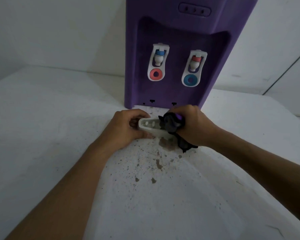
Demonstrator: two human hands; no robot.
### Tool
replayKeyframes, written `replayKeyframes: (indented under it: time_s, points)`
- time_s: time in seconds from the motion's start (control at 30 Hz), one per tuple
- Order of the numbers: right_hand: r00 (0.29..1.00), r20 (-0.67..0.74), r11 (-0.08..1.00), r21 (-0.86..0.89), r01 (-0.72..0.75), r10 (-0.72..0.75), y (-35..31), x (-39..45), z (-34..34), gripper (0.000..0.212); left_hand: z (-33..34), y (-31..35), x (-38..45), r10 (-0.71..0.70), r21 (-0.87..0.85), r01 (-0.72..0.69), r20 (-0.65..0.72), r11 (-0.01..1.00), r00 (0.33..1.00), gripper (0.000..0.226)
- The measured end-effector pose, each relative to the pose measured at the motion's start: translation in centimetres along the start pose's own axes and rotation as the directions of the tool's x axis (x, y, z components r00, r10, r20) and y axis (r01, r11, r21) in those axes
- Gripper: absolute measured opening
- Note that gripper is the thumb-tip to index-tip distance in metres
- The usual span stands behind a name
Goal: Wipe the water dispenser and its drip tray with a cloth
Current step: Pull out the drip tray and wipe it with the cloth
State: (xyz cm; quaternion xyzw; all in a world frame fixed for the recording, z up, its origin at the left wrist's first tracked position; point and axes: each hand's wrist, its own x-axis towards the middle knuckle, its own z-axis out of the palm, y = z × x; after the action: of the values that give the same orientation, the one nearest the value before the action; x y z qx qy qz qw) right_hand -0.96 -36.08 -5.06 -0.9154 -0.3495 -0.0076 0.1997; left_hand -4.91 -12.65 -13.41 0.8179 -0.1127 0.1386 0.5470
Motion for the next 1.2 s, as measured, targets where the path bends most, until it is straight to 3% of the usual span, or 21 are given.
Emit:
replayKeyframes:
  time_s: [0.1, 0.2, 0.3, 0.57, 0.67, 0.73, 0.83, 0.93, 1.1, 1.2]
  points:
    - [0.995, 0.100, 0.984, -0.175, 0.020, -0.002, 1.4, -0.1, -1.2, 0.029, -0.1, -0.1, 0.1, -0.002, 0.002, 0.002, 0.014, 1.000, 1.000, 0.053]
    - [0.983, 0.102, 0.927, -0.361, -0.103, 0.150, 3.7, 0.3, -3.6, 0.031, -0.1, -0.1, 0.1, -0.002, -0.004, 0.002, 0.023, 1.000, 1.000, 0.053]
    - [0.975, 0.068, 0.936, -0.300, -0.182, 0.211, 4.3, 0.3, -3.8, 0.028, 0.0, -0.1, 0.2, -0.004, -0.007, 0.005, 0.031, 1.000, 0.999, 0.053]
    - [0.990, -0.090, 0.994, 0.012, 0.108, -0.107, -2.6, 1.6, 1.9, 0.020, 0.1, -0.4, 0.4, 0.007, 0.032, -0.007, 0.003, 0.999, 1.000, 0.055]
    - [0.952, -0.116, 0.957, 0.028, 0.289, -0.284, -4.5, 1.8, 3.3, 0.031, 0.1, -0.8, 0.6, 0.032, 0.203, -0.021, -0.052, 0.979, 0.998, 0.054]
    - [0.950, -0.060, 0.951, 0.023, 0.309, -0.307, -4.2, 1.7, 2.8, 0.038, 0.0, -0.8, 0.7, 0.009, 0.177, -0.002, -0.039, 0.984, 0.999, 0.051]
    - [0.975, 0.090, 0.976, -0.067, 0.210, -0.203, -2.2, 1.3, 0.9, 0.037, -0.1, -0.3, 0.4, -0.010, 0.054, 0.010, -0.002, 0.999, 1.000, 0.054]
    - [0.982, 0.190, 0.987, -0.158, 0.035, -0.004, 0.4, 0.5, -1.6, 0.030, 0.0, -0.1, 0.2, -0.024, 0.005, 0.024, -0.001, 1.000, 1.000, 0.055]
    - [0.943, 0.176, 0.906, -0.371, -0.203, 0.284, 5.4, -0.4, -5.9, 0.018, 0.0, -0.1, 0.2, -0.030, -0.014, 0.030, 0.026, 0.999, 0.999, 0.056]
    - [0.919, 0.116, 0.847, -0.445, -0.290, 0.376, 7.9, -0.6, -7.2, 0.018, -0.1, -0.3, 0.2, -0.037, -0.018, 0.038, 0.023, 0.999, 0.999, 0.057]
